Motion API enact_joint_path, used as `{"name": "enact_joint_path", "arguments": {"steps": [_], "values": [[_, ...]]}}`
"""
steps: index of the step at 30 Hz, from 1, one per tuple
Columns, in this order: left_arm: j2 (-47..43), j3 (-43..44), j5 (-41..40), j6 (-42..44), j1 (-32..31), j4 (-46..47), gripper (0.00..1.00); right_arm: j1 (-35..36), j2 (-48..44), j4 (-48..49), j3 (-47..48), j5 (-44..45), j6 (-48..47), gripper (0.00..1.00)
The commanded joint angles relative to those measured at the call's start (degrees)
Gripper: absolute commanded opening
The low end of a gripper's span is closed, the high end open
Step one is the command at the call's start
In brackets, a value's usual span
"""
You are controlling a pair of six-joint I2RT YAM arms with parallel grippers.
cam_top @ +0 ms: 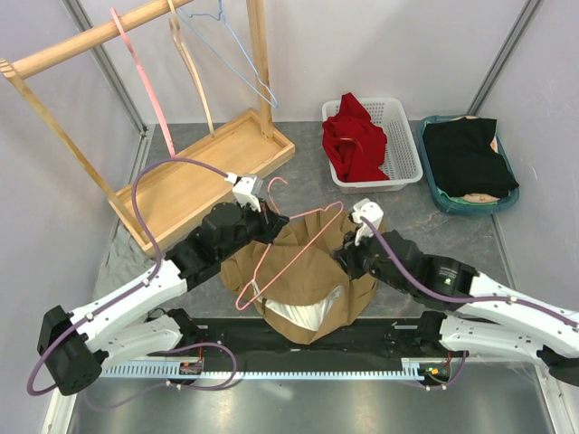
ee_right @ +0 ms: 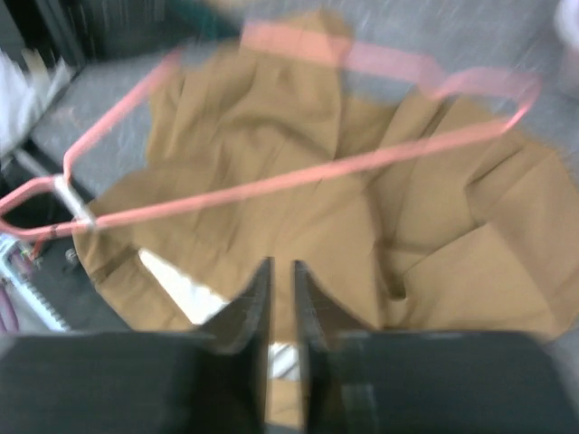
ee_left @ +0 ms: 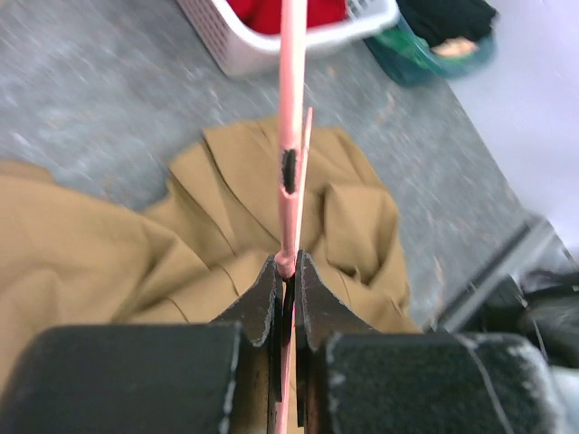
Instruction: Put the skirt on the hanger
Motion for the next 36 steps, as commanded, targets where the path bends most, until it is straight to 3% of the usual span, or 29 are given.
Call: {"name": "enact_joint_path", "arguments": {"steps": [1, 2, 5, 9, 17, 22, 29, 36], "values": [[3.0, 6.2, -7.5, 4.8, 0.3, 1.4, 0.02, 0.3, 2.6, -3.3, -4.8, -10.3, 9.8, 0.05], [4.3, 6.8, -7.7, 5.4, 0.3, 1.4, 0.02, 0.3, 2.5, -0.7, -6.3, -15.2, 11.6, 0.0], [6.6, 8.7, -7.8, 6.1, 0.3, 1.4, 0.02, 0.4, 3.2, 4.5, -11.8, -22.6, 16.8, 0.0], [7.6, 9.6, -8.7, 6.3, 0.4, 1.4, 0.02, 0.8, 5.5, 5.4, -16.1, -23.3, 21.3, 0.0], [3.8, 7.0, -6.8, 6.3, 0.4, -1.3, 0.02, 0.5, 16.4, -2.7, -14.5, -6.5, 26.8, 0.0], [-2.4, 3.2, -6.6, 4.9, 0.4, -3.9, 0.02, -3.8, 20.2, -5.6, -12.2, 3.2, 28.7, 0.0], [-9.0, -2.9, -5.9, 1.5, 0.3, -4.7, 0.02, -13.2, 25.8, 1.1, -6.0, 10.0, 21.3, 0.0], [-10.6, -4.1, -12.3, -1.0, 0.3, -3.3, 0.02, -21.7, 35.1, 19.8, 1.0, -0.4, 4.7, 0.0]]}}
